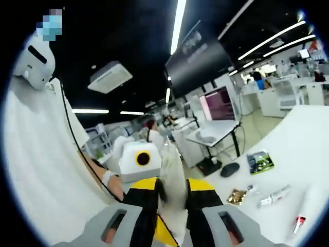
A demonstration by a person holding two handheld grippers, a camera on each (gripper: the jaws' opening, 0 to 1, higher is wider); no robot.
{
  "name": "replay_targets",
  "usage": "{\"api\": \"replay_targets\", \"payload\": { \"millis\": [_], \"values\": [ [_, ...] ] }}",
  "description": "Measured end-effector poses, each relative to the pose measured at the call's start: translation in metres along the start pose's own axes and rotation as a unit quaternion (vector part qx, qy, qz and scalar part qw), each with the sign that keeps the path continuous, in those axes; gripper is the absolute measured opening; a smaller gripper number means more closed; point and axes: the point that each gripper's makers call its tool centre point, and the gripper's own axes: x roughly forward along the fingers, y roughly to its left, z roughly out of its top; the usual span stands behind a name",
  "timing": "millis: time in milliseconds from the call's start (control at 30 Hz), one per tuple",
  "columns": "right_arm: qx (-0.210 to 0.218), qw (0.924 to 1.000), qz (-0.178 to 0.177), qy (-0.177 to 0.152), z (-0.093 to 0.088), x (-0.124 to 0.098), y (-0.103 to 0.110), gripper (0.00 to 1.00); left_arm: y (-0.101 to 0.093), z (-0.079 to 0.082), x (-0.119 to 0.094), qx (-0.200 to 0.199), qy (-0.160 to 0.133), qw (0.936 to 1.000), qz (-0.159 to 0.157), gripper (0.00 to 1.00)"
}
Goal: Arrange the skincare products in the storage area until every visible bottle or jar stands upright without overlapping.
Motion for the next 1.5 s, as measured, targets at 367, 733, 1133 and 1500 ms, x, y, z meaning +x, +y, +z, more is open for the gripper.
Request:
{"api": "replay_targets", "payload": {
  "millis": [367, 733, 1133, 1500],
  "values": [
    [0.039, 0.9959, -0.079, 0.019, 0.0, 0.027, -0.015, 0.29, 0.025, 0.006, -0.013, -0.032, -0.023, 0.9978, 0.053, 0.13],
    [0.04, 0.9868, -0.144, 0.062, -0.017, 0.04, -0.023, 0.34, 0.048, 0.001, -0.024, -0.047, -0.028, 0.9925, 0.109, 0.13],
    [0.018, 0.9755, -0.206, 0.075, -0.021, 0.052, -0.027, 0.42, 0.064, 0.004, -0.03, -0.005, -0.012, 0.9881, 0.153, 0.13],
    [0.02, 0.9625, -0.263, 0.063, -0.032, 0.036, -0.025, 0.39, 0.046, -0.004, -0.022, -0.002, -0.014, 0.9905, 0.137, 0.13]
  ]
}}
